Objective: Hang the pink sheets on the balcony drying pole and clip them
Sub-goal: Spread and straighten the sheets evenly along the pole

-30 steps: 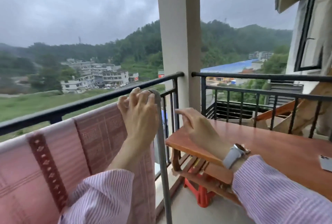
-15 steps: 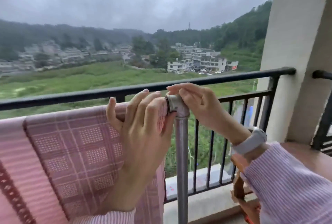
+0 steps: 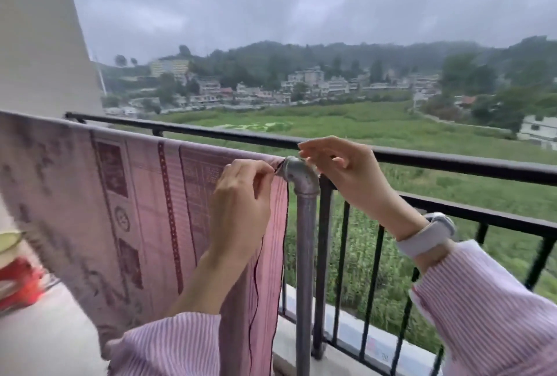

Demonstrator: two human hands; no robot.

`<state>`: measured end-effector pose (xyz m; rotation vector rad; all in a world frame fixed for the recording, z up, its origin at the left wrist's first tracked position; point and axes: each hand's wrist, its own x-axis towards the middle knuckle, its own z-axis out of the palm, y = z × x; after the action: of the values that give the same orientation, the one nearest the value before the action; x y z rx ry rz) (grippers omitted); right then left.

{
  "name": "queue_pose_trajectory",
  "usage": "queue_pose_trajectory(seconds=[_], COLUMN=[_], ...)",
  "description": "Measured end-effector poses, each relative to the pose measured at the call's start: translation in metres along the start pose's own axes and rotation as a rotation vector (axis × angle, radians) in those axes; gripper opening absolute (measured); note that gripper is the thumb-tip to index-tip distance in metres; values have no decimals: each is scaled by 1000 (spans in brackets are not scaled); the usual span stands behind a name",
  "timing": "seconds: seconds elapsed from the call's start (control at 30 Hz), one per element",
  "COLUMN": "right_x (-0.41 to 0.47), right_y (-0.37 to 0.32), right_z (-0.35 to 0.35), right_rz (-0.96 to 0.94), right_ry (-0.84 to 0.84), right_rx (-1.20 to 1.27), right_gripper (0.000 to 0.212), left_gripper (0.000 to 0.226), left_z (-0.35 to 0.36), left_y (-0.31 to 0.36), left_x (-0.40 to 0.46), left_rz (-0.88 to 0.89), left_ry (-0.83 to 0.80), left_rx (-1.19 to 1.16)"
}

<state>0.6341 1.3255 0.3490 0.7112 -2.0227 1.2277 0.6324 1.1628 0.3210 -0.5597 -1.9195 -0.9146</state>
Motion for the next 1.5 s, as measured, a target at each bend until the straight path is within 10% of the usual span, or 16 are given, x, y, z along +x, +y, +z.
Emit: queue_pose_trajectory(seconds=[0.17, 1.1, 1.5], right_x=[14, 4, -23], right_y=[-11, 15, 39], right_z=[12, -17, -12], right_rz=[41, -350, 120], right_ry=[-188, -22, -183], right_rx=[-111, -337, 215], right_gripper=[22, 11, 22], left_gripper=[8, 9, 18], left_z=[-12, 12, 26], left_y=[19, 62, 60], left_x=[10, -13, -27], left_rz=[-166, -125, -130], left_ry=[6, -8, 52], left_rx=[-36, -32, 11])
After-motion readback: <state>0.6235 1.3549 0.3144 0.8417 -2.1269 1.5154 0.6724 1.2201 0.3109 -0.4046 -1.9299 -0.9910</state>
